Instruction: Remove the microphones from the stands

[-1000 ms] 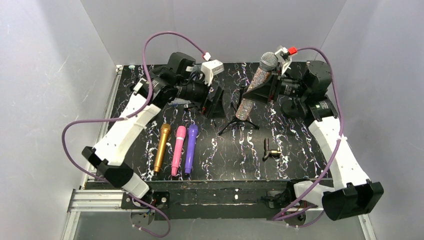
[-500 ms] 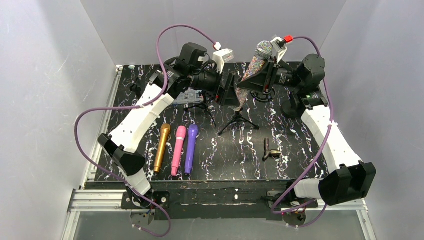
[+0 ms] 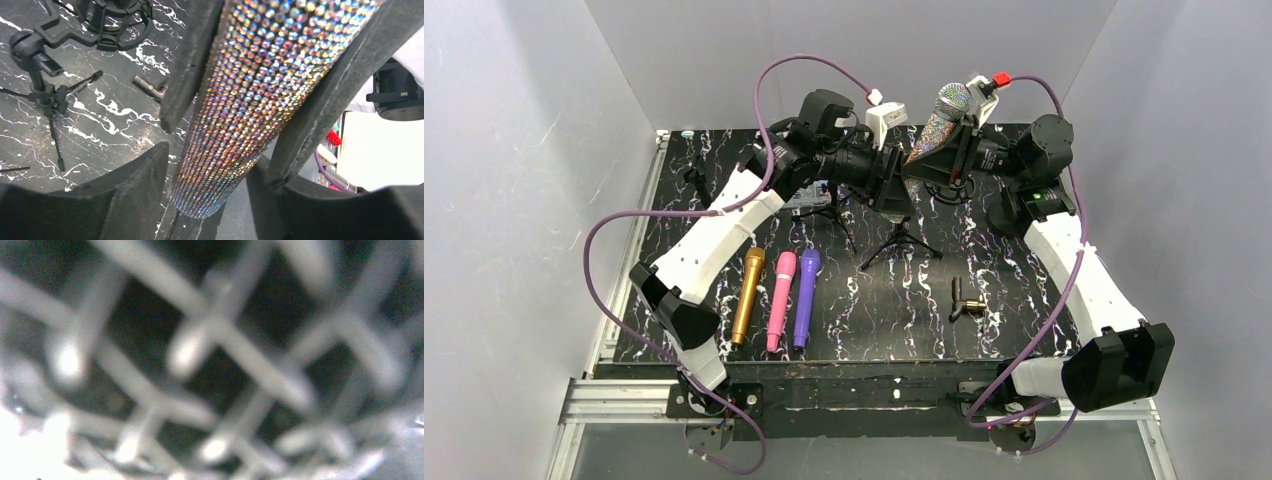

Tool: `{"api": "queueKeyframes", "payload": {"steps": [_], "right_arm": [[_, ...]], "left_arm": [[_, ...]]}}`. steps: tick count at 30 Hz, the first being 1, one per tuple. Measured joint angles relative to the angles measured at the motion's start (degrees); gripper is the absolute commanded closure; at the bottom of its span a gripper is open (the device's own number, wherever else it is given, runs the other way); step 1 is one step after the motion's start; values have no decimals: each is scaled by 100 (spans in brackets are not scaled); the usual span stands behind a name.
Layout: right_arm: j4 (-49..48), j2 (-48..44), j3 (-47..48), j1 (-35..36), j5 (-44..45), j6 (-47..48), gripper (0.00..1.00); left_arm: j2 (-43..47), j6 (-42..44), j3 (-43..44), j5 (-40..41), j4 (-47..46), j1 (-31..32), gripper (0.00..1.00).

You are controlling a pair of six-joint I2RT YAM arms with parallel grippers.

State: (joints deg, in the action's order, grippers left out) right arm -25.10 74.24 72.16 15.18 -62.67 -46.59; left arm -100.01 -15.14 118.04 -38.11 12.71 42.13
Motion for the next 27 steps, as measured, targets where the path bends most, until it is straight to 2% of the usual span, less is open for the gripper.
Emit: {"api": "queueKeyframes", "payload": {"steps": [3,4,6,9,14,19,21,24,27], "right_arm": [[-15,-9,-66,0,9,-44,99],[0,-15,-81,-2,13,-96,99],[13,-15,-85,-7,4,-164,99],[2,-55,-146,-9,48,-144,97],[249,-166,-234,-26,118,9,69],[682,-376,-306,-44,216,247,34],[785,-463,-358,-94,247,313,26],[863,-575,-372,-243,310,402,20],[863,-654,-400,-315,376,444,19]], "left_arm": [[-26,24,-37,-39,-20,55,69],[-26,74,-44,-48,-24,74,77],[-26,142,-52,-50,-35,94,99],[-24,162,-59,-46,-15,94,100],[26,192,-179,52,11,111,100],[170,229,-413,136,-70,181,100],[234,229,-501,188,-2,186,100],[304,197,-610,282,160,144,100],[315,149,-634,319,179,122,100]]}}
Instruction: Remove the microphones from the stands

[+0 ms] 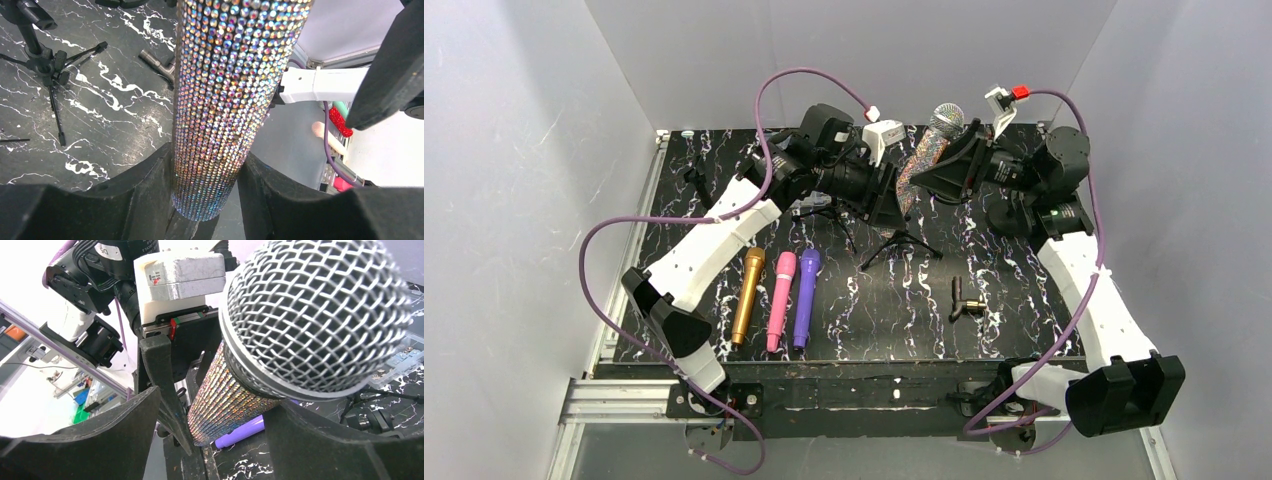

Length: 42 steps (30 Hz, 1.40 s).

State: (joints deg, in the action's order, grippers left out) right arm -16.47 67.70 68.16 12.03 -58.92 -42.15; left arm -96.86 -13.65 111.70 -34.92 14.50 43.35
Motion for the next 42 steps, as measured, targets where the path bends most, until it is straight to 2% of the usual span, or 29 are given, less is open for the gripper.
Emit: {"api": "queueKeyframes", "payload": {"steps": [8,14,22,29,34,42], "right_arm": [[129,-127,-234,-109,103,151,19],[962,-579,-249,-398,256,914,19],[1491,-1086,-313,-887,350,1648,19],[1698,-1303,-433,-1412,358,1888,19],[1703,-1366,-435,-1659,374,1998,20],[1698,-1388,-542,-1856,376,2009,19]], "left_arm": [[57,-144,-111,177,81,-9,100],[494,-275,-793,581,284,-192,100],[1403,-284,-1735,964,573,-262,100],[2221,-267,-2549,1106,728,-267,100],[2658,-264,-3051,1488,931,-280,100],[2697,-444,-3462,2269,1215,-291,100]]}}
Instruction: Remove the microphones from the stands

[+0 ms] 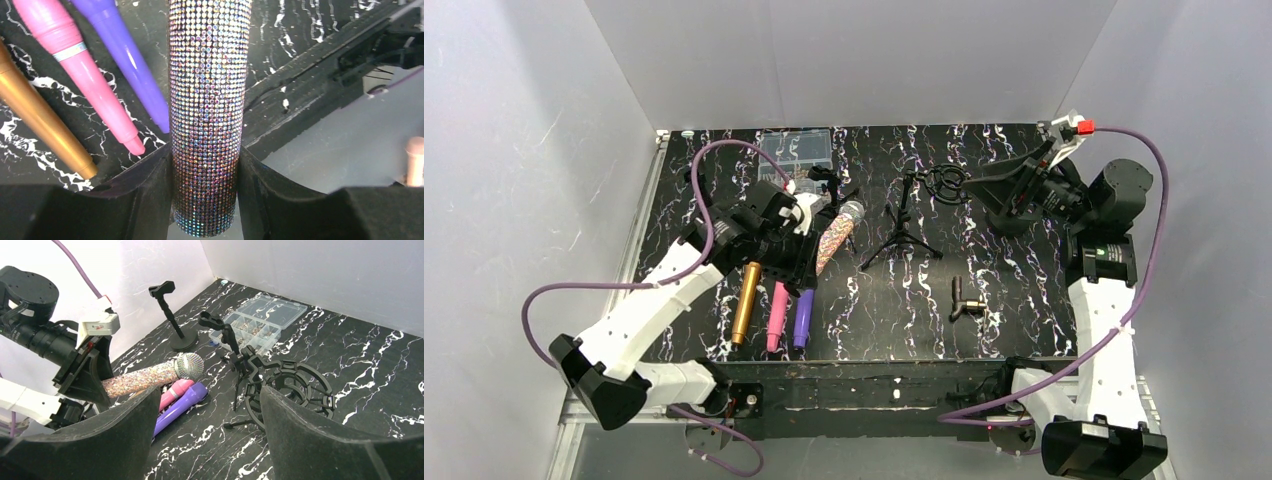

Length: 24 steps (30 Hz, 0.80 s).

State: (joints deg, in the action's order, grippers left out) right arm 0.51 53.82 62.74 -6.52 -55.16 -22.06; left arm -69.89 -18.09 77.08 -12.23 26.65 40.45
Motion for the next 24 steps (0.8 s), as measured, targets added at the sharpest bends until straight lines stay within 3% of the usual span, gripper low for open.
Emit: {"api": "queueKeyframes", "payload": {"steps": [14,24], "right_arm": [[-35,-197,-319,-66,20,-15,18],[-63,-205,-382,-92,61,-17,18]], "left_arm": [[-573,-514,-868,1178,70,466,100],[-1078,-817,-990,1421,-90,518,100]]}}
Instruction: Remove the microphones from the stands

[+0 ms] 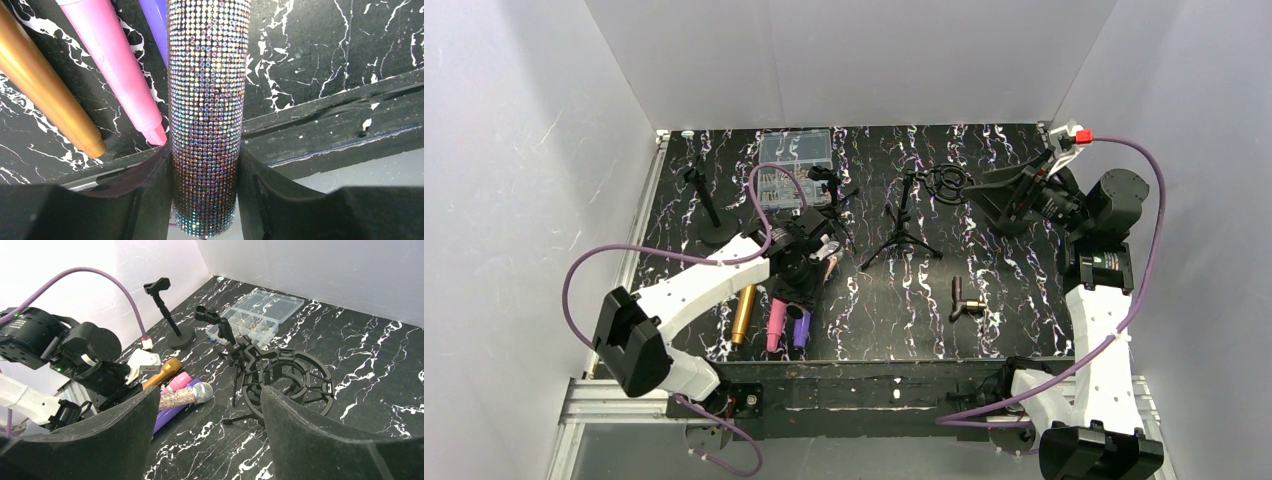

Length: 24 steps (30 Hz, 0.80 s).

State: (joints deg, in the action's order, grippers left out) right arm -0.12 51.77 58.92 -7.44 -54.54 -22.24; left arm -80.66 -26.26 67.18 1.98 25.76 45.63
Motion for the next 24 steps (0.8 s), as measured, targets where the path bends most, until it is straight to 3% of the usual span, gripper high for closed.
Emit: {"api": "queueKeyframes", "payload": {"steps": [24], "right_arm": [[-175,-66,-142,-4,-28,-181,17]], "left_arm": [[-922,-79,291,214,-221,0,100]]}}
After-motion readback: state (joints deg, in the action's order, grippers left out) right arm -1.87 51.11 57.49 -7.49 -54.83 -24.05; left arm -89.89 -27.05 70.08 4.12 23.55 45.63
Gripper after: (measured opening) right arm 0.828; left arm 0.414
